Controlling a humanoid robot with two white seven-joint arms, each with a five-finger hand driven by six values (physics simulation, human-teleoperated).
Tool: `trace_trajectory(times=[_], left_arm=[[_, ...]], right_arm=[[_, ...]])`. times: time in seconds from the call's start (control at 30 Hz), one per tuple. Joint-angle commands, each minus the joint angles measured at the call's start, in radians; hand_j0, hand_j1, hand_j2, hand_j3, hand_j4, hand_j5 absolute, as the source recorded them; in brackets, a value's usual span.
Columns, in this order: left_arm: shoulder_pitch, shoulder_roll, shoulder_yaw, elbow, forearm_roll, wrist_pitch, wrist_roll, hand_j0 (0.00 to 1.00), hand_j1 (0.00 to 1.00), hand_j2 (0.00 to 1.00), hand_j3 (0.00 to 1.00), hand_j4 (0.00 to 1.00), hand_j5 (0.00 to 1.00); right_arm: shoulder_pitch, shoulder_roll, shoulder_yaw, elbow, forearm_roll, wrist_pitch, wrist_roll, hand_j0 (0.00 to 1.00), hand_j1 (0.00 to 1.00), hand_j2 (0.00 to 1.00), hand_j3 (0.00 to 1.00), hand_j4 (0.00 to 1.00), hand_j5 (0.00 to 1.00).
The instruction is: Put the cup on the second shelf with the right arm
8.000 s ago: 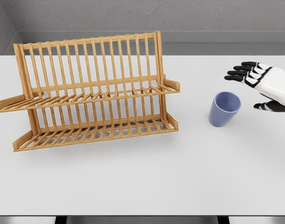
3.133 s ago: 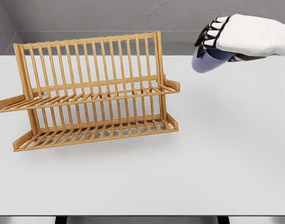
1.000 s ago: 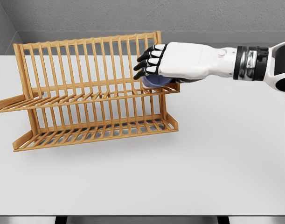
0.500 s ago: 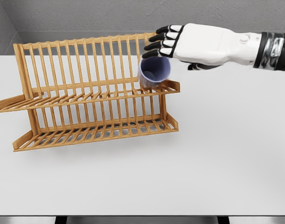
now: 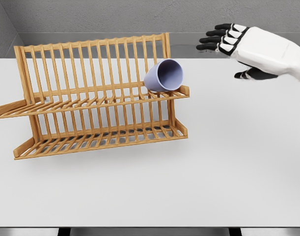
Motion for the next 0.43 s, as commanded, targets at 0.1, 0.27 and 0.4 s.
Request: trace_trajectory(times=[0.1, 0.27, 0.4], left_arm=[[0.0, 0.0, 0.0, 0.0, 0.0, 0.0, 0.0, 1.0, 1.0, 1.0, 1.0, 1.0, 1.0], [0.0, 0.0, 0.002, 0.0, 0.0, 0.0, 0.0, 1.0, 1.0, 1.0, 1.0, 1.0, 1.0], [0.002, 0.0, 0.002, 0.0, 0.0, 0.0, -0.005, 1.0, 1.0, 1.0, 1.0, 1.0, 1.0]], right_arm=[[0.021, 0.057, -0.062, -0.001, -0.006, 0.003, -0.001, 1.0, 1.0, 1.0, 1.0, 1.0, 1.0], [0.13, 0.057, -0.123, 0.001, -0.004, 0.003, -0.001, 1.0, 1.0, 1.0, 1.0, 1.0, 1.0], [0.141, 0.057, -0.126, -0.001, -0.004, 0.003, -0.001, 1.0, 1.0, 1.0, 1.0, 1.0, 1.0]])
